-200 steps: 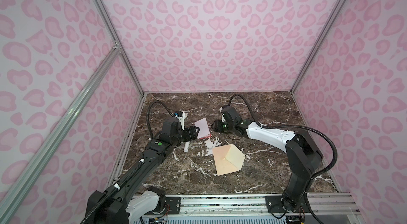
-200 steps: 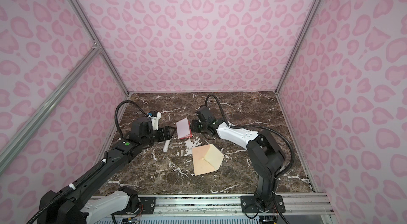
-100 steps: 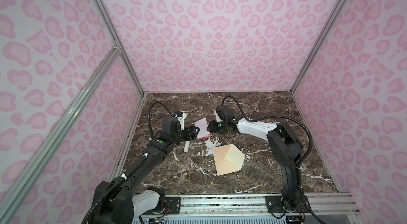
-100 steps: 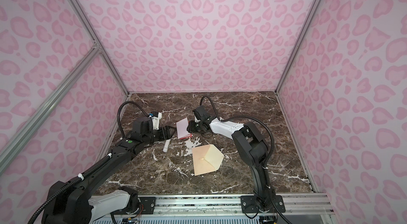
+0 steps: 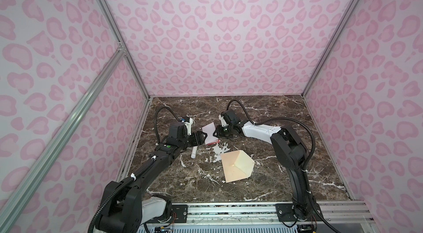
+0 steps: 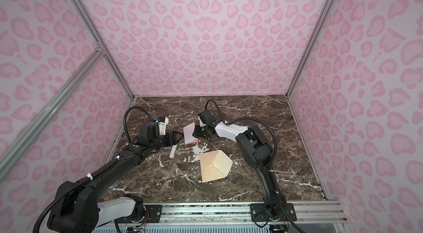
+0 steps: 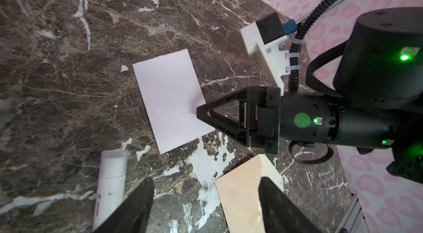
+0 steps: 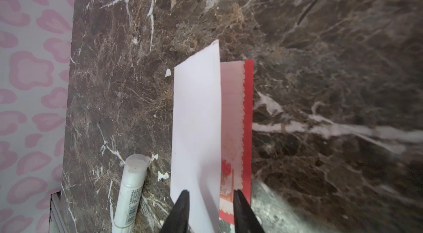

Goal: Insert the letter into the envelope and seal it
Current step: 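Grasp the folded letter's edge with the right gripper and lift it upright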

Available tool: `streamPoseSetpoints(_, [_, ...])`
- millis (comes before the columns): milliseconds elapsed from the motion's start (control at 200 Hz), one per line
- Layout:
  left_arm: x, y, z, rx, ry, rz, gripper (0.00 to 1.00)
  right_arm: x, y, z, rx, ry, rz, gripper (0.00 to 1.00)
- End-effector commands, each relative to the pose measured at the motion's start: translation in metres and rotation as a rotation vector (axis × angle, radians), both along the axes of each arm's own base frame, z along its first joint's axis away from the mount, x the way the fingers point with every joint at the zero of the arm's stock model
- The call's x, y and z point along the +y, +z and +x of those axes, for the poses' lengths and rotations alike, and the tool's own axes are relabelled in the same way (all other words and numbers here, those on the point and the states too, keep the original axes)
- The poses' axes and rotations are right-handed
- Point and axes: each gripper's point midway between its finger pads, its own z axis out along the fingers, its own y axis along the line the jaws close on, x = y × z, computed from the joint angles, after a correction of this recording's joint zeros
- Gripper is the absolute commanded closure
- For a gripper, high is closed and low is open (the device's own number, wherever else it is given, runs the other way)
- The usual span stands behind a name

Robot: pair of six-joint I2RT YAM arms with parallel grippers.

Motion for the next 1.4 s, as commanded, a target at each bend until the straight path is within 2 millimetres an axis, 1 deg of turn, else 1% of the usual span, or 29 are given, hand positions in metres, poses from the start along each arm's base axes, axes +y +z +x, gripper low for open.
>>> streamPoseSetpoints(0, [-0.001, 0.007, 0.005, -0.037, -0.008, -0.018, 0.25, 0.006, -0.002, 0.001, 0.008, 0.013, 0.024, 0.75])
streamPoseSetpoints(125, [0.001, 0.007, 0.006, -0.036, -0.002, -0.017, 0.25, 0.007, -0.004, 0.001, 0.018, 0.014, 0.028, 0.83])
streamPoseSetpoints(195, [0.001, 0.006, 0.006, -0.035, -0.002, -0.015, 0.25, 0.006, -0.002, 0.002, 0.018, 0.009, 0.033, 0.89])
streamPoseSetpoints(290, [0.001, 0.006, 0.007, -0.033, 0.000, -0.016, 0.25, 0.004, 0.004, 0.003, 0.015, -0.002, 0.054, 0.96])
streamPoseSetpoints(375, [0.001, 0.004, 0.007, -0.032, 0.002, -0.018, 0.26, 0.003, 0.013, 0.003, 0.006, -0.008, 0.078, 1.00])
streamPoseSetpoints(435, [0.001, 0.002, 0.007, -0.029, 0.002, -0.021, 0.25, 0.002, 0.021, 0.002, -0.001, -0.010, 0.093, 1.00])
streamPoseSetpoints(490, [0.001, 0.001, 0.007, -0.030, 0.002, -0.027, 0.26, 0.004, 0.037, 0.003, -0.023, -0.010, 0.122, 1.00])
streamPoseSetpoints(500, [0.001, 0.001, 0.007, -0.031, 0.002, -0.028, 0.25, 0.000, 0.030, -0.001, -0.009, -0.012, 0.111, 1.00])
streamPoseSetpoints(515, [0.000, 0.000, 0.007, -0.029, 0.001, -0.031, 0.25, -0.001, 0.028, -0.003, -0.003, -0.012, 0.110, 1.00])
streamPoseSetpoints(640, [-0.006, -0.003, 0.004, -0.029, -0.021, -0.075, 0.26, -0.005, 0.052, -0.010, -0.029, -0.015, 0.149, 1.00])
streamPoseSetpoints(730, [-0.012, -0.002, 0.000, -0.035, -0.040, -0.129, 0.26, -0.012, 0.068, -0.016, -0.051, -0.020, 0.167, 1.00])
streamPoseSetpoints(750, [-0.014, 0.004, 0.002, -0.060, -0.047, -0.151, 0.26, -0.013, 0.070, -0.017, -0.053, -0.019, 0.169, 1.00])
streamPoseSetpoints(885, [-0.025, 0.018, -0.002, -0.105, -0.082, -0.262, 0.27, -0.027, 0.093, -0.028, -0.082, -0.024, 0.184, 1.00])
streamPoseSetpoints(985, [-0.032, 0.034, -0.004, -0.148, -0.114, -0.334, 0.27, -0.038, 0.117, -0.037, -0.117, -0.025, 0.200, 1.00])
streamPoseSetpoints(1000, [-0.033, 0.036, -0.005, -0.153, -0.120, -0.345, 0.27, -0.039, 0.118, -0.038, -0.117, -0.025, 0.199, 1.00])
streamPoseSetpoints(1015, [-0.033, 0.038, -0.005, -0.157, -0.122, -0.355, 0.28, -0.041, 0.124, -0.039, -0.127, -0.026, 0.206, 1.00])
streamPoseSetpoints(1095, [-0.038, 0.051, -0.006, -0.182, -0.148, -0.407, 0.28, -0.048, 0.140, -0.047, -0.149, -0.021, 0.220, 1.00])
streamPoseSetpoints(1180, [-0.041, 0.063, -0.006, -0.204, -0.164, -0.453, 0.29, -0.055, 0.153, -0.055, -0.161, -0.018, 0.240, 1.00])
streamPoseSetpoints(1395, [-0.049, 0.071, -0.007, -0.204, -0.194, -0.511, 0.30, -0.070, 0.177, -0.073, -0.189, -0.023, 0.278, 1.00])
